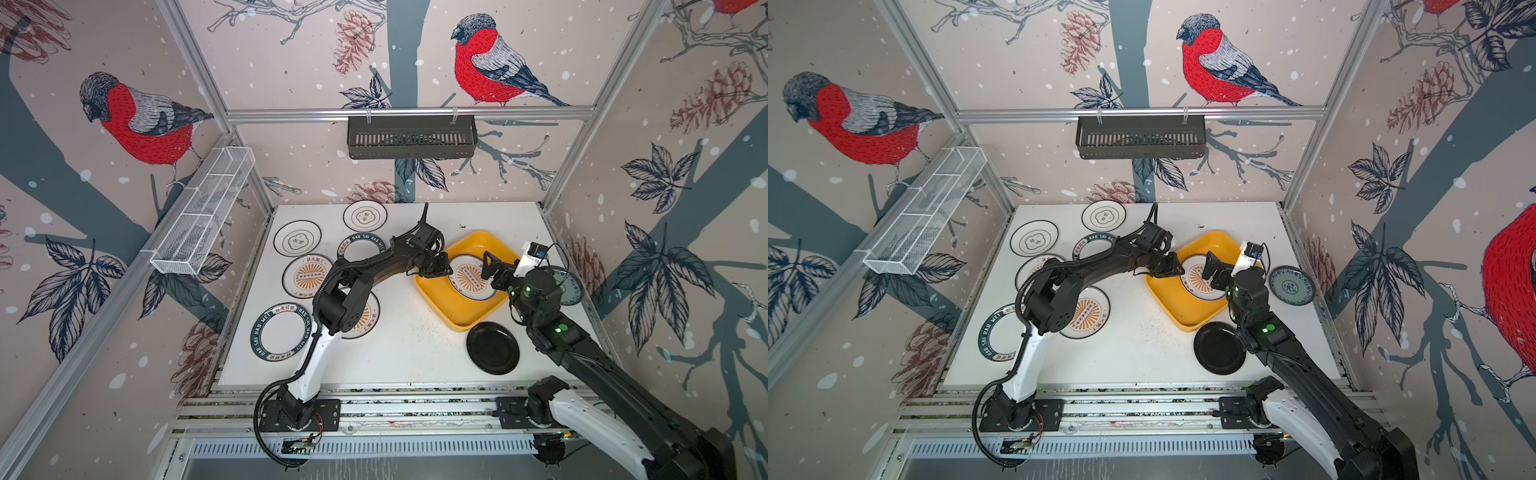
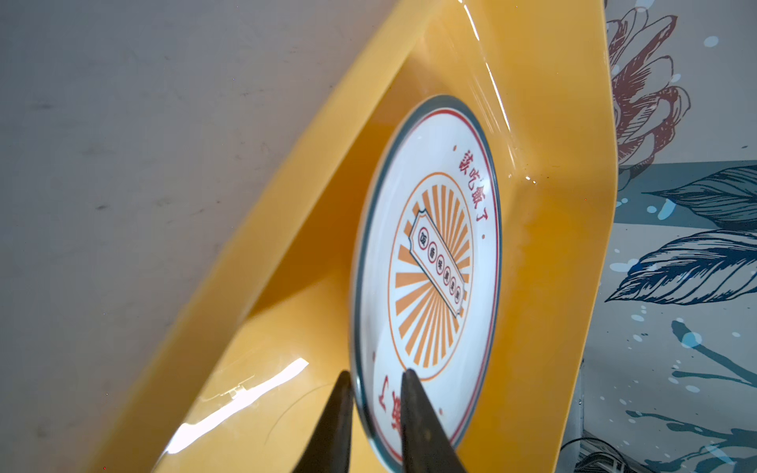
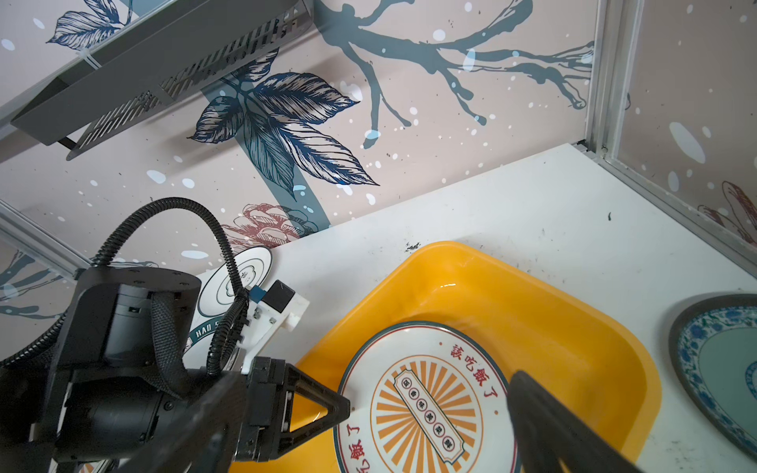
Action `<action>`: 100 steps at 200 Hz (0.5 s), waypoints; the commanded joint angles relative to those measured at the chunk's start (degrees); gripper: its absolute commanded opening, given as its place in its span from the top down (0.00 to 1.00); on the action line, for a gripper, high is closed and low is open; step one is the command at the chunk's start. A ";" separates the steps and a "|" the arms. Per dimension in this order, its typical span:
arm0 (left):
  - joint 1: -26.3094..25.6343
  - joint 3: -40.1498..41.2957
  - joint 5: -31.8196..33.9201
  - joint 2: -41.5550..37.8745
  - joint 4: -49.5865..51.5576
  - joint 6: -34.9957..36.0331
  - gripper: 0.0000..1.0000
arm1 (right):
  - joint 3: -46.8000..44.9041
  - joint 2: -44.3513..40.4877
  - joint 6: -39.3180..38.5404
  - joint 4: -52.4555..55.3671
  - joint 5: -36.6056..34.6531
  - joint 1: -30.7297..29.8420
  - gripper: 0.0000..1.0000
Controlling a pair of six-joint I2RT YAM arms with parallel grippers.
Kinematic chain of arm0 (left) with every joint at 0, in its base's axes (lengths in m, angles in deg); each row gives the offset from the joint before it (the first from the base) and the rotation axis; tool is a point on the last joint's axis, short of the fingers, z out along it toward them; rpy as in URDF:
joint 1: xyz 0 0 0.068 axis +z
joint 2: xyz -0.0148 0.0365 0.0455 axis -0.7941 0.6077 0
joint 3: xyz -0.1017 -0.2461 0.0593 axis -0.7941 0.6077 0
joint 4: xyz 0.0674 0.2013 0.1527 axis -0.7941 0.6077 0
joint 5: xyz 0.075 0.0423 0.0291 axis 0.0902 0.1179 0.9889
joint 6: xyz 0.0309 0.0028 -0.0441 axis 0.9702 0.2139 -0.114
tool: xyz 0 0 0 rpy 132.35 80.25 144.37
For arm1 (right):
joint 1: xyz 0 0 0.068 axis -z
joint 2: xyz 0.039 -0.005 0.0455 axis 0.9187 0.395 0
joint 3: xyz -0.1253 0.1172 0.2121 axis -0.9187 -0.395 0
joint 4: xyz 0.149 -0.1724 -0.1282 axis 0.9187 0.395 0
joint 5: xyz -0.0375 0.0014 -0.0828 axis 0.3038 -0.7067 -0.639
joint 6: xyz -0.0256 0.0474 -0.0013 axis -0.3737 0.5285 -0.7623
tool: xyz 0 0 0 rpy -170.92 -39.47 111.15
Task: Place the plates into the plastic bin on the countertop
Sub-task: Place the plate in the plastic bin.
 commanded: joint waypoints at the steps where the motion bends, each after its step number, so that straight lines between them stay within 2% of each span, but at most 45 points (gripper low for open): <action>1: -0.05 -0.17 1.58 -1.05 1.11 1.77 0.73 | 0.29 0.00 -0.25 -0.42 -0.12 -0.03 0.00; 53: -0.22 1.72 5.16 -3.54 0.56 3.14 0.57 | 0.71 -0.15 -0.08 0.20 -0.76 0.03 0.00; 100: -0.39 7.01 6.27 -9.51 -5.99 5.07 0.48 | 1.49 0.34 -0.25 1.32 -1.74 -0.04 0.00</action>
